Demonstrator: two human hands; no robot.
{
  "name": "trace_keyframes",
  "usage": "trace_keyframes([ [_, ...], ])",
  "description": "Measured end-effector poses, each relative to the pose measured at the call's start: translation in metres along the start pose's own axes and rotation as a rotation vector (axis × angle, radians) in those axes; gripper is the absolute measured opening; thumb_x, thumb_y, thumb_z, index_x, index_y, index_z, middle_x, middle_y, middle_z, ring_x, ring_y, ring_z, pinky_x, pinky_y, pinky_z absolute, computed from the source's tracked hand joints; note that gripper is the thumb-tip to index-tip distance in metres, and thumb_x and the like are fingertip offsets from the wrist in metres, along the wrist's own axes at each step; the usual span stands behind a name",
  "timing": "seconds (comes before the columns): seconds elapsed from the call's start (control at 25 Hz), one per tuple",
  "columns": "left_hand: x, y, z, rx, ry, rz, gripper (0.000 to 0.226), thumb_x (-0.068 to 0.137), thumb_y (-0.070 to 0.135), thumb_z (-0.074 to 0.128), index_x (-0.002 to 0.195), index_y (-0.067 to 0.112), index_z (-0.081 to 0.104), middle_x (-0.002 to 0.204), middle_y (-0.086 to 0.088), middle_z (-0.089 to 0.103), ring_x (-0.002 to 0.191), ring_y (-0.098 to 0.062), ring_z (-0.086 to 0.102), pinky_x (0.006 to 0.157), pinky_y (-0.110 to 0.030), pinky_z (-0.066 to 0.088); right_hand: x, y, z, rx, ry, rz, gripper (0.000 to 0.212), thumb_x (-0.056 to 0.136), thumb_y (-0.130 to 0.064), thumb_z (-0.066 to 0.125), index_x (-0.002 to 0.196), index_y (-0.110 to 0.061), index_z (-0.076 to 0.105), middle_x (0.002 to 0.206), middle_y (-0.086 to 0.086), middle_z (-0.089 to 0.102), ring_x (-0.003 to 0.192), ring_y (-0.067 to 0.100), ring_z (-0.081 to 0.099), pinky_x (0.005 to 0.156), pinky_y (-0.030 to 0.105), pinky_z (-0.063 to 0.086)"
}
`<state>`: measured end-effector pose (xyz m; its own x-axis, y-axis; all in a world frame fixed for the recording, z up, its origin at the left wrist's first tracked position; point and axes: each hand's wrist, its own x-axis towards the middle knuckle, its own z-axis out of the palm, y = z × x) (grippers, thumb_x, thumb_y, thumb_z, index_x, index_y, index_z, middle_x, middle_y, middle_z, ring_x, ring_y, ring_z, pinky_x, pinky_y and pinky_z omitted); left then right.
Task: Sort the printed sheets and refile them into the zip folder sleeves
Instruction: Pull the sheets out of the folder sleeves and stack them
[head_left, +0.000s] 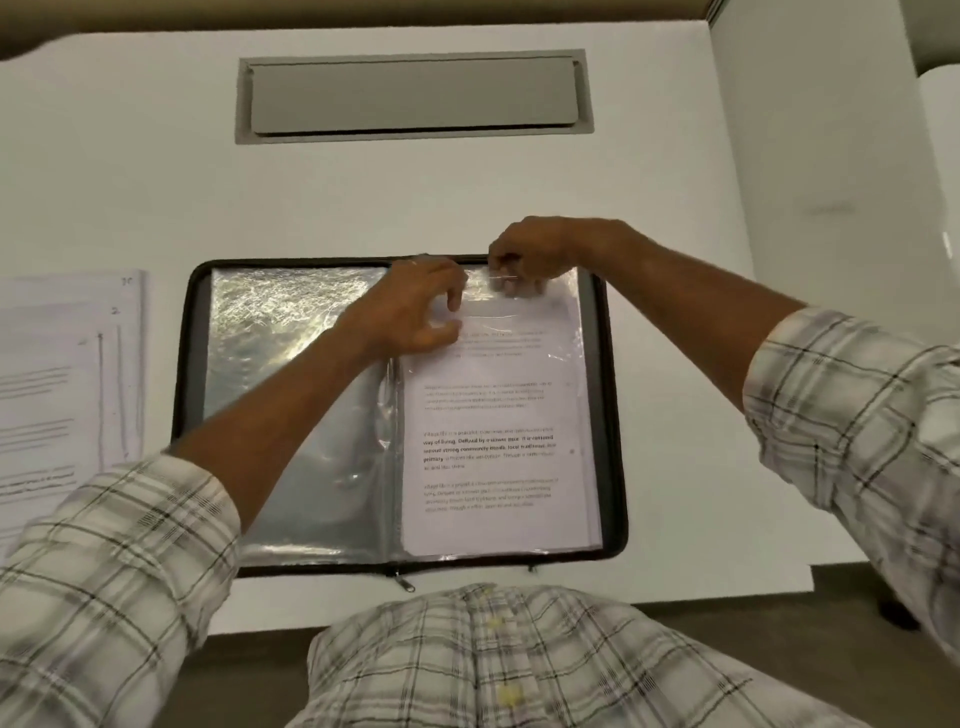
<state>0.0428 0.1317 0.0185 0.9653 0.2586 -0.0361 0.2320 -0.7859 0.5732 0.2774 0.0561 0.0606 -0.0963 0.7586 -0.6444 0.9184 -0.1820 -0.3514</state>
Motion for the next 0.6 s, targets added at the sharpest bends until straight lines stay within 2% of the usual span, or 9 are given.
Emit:
trace_keyframes([
  [0.08,0.010,0.003,-0.007,0.009,0.013,-0.045,0.039,0.082,0.048,0.069,0.108,0.019,0.061,0.104,0.007,0.066,0.097,-0.015,0.058,0.092,-0.036,0.042,0.002,0.008,-0.008,0.041,-0.063,-0.012,0.026,0.098,-0.006,0.052,0.104,-0.019,0.073,0.100,0.000,0.078,0.081,0.019,0.076,0.081,0.030,0.060],
  [0.16,0.020,0.004,-0.014,-0.022,0.013,-0.064,0.042,0.086,0.045,0.068,0.118,0.019,0.059,0.098,0.008,0.070,0.090,-0.012,0.063,0.088,-0.030,0.044,0.004,0.009,-0.013,0.090,-0.154,-0.033,0.020,0.093,-0.009,0.064,0.103,-0.020,0.077,0.098,-0.001,0.078,0.086,0.019,0.077,0.078,0.028,0.061],
  [0.24,0.031,0.003,-0.021,-0.111,-0.052,-0.138,0.034,0.097,0.035,0.060,0.127,0.020,0.057,0.094,0.005,0.074,0.085,-0.012,0.069,0.082,-0.029,0.050,0.010,0.006,-0.014,0.100,-0.247,-0.031,0.015,0.086,-0.023,0.079,0.101,-0.025,0.079,0.096,-0.003,0.079,0.088,0.016,0.076,0.075,0.026,0.059],
  [0.28,0.037,0.001,-0.025,-0.147,-0.094,-0.189,0.028,0.103,0.030,0.054,0.128,0.020,0.059,0.091,0.004,0.075,0.082,-0.011,0.069,0.079,-0.029,0.051,0.014,0.005,-0.013,0.061,-0.266,-0.026,0.021,0.081,-0.031,0.085,0.100,-0.026,0.078,0.093,-0.003,0.078,0.084,0.015,0.074,0.072,0.026,0.057],
  [0.36,0.048,-0.003,-0.028,-0.134,-0.123,-0.239,0.024,0.106,0.025,0.051,0.124,0.020,0.067,0.089,0.002,0.074,0.079,-0.011,0.068,0.076,-0.030,0.050,0.022,0.003,-0.009,-0.051,-0.245,-0.016,0.031,0.073,-0.041,0.090,0.097,-0.026,0.077,0.086,-0.001,0.074,0.072,0.016,0.065,0.066,0.027,0.053],
  [0.44,0.054,-0.008,-0.030,-0.114,-0.114,-0.259,0.022,0.104,0.024,0.057,0.120,0.021,0.070,0.094,0.001,0.074,0.082,-0.014,0.068,0.080,-0.032,0.052,0.025,0.004,-0.005,-0.103,-0.201,-0.010,0.028,0.072,-0.041,0.091,0.090,-0.026,0.075,0.076,-0.004,0.068,0.065,0.016,0.057,0.063,0.027,0.048],
  [0.52,0.057,-0.013,-0.031,-0.140,-0.090,-0.282,0.021,0.100,0.024,0.064,0.120,0.021,0.071,0.097,0.001,0.074,0.080,-0.008,0.065,0.079,-0.030,0.051,0.026,0.005,-0.004,-0.111,-0.170,0.002,0.019,0.078,-0.036,0.087,0.088,-0.027,0.074,0.074,-0.007,0.064,0.070,0.017,0.057,0.061,0.026,0.045],
  [0.6,0.059,-0.017,-0.030,-0.176,-0.102,-0.289,0.026,0.095,0.022,0.073,0.122,0.020,0.071,0.099,0.001,0.075,0.071,0.004,0.060,0.072,-0.021,0.046,0.025,0.005,-0.004,-0.104,-0.115,0.005,0.011,0.084,-0.031,0.081,0.088,-0.029,0.072,0.077,-0.010,0.063,0.081,0.019,0.060,0.069,0.030,0.048],
])
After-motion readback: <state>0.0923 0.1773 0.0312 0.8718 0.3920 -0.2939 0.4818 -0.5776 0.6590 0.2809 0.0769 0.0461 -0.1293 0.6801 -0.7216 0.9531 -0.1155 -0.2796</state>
